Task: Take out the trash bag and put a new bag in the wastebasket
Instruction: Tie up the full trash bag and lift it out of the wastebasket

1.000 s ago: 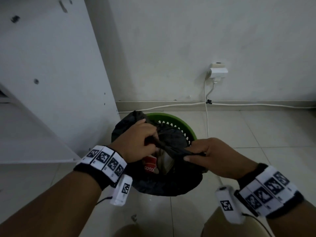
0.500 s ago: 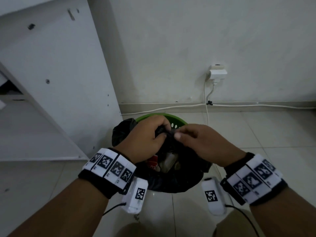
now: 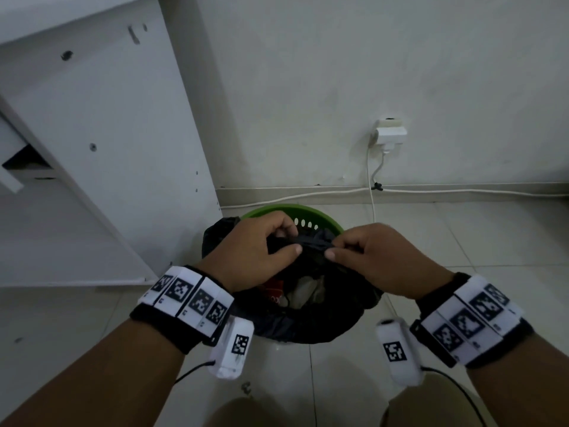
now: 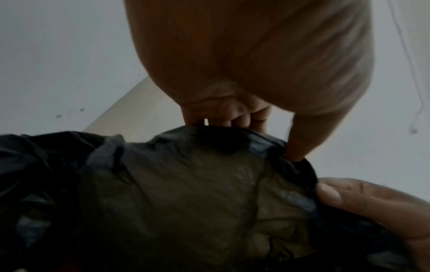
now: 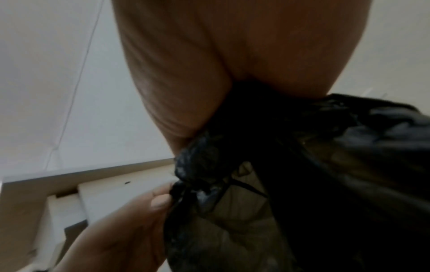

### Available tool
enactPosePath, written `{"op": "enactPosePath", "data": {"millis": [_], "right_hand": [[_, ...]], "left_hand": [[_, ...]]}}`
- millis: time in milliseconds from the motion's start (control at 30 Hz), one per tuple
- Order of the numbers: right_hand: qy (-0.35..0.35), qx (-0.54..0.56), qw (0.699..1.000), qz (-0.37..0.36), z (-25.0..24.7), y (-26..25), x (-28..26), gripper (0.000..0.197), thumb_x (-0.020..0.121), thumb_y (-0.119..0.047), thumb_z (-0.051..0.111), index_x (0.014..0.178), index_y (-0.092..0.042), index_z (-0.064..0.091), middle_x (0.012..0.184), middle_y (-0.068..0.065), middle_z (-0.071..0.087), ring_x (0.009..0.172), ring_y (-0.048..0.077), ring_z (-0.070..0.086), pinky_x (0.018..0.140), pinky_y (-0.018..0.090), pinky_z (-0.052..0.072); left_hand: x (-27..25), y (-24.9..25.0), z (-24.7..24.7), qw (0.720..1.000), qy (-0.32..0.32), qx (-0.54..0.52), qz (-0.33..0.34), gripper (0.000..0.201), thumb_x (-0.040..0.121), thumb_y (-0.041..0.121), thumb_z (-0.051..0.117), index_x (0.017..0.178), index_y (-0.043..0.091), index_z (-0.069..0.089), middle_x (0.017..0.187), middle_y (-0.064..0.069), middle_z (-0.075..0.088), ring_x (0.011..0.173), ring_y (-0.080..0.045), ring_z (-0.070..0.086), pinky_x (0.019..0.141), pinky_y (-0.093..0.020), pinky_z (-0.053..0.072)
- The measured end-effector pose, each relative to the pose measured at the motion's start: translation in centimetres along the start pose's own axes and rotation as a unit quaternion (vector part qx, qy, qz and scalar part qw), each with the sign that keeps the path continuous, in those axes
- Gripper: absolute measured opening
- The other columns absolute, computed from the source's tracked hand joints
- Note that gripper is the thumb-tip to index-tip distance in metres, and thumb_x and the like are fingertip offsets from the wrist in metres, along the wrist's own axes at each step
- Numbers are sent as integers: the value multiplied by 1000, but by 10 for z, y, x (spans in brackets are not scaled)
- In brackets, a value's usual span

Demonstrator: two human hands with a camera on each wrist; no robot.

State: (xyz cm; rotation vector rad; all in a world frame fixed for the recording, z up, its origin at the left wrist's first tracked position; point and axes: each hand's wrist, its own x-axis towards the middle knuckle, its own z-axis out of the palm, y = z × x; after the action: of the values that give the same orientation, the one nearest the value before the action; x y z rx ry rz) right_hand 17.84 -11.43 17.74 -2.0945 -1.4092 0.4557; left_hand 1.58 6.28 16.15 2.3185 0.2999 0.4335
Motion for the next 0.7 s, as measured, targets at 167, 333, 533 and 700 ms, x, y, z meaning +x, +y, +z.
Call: {"op": "enactPosePath", "data": {"millis": [167,333,533,700], "right_hand": [[102,-179,976,73,-17,22,2,19,90,-38,62,85,-28,78,86,-4,70,88,21,64,79,36,49],[124,-181,973,73,-12,4,11,49,81,-44,68,127,-27,65,125,2,59,122,25,50,103,48,40],[9,-36,999,-20,0,-29,32,19,89,-34,68,104,-23,73,76,-14,62,69,-2,55,65,16,39],[1,31,999,-35,-10,-20,34,11,92,-24,66,93,-22,77,83,-10,74,79,2,65,65,9,43]], "left_hand": [[6,-25,-18,980,-24,180,-82,27,99,38,46,90,22,66,84,1,69,82,-21,65,76,-39,53],[13,-10,-11,989,-9,148,1,17,98,14,54,106,18,69,106,3,67,98,-15,60,87,-33,48],[15,9,4,991,63,93,78,22,90,13,60,108,20,70,96,3,62,89,-13,59,77,-25,45],[-3,-3,-7,997,59,49,15,22,94,42,58,97,25,72,89,10,70,84,-5,64,75,-27,51]]}}
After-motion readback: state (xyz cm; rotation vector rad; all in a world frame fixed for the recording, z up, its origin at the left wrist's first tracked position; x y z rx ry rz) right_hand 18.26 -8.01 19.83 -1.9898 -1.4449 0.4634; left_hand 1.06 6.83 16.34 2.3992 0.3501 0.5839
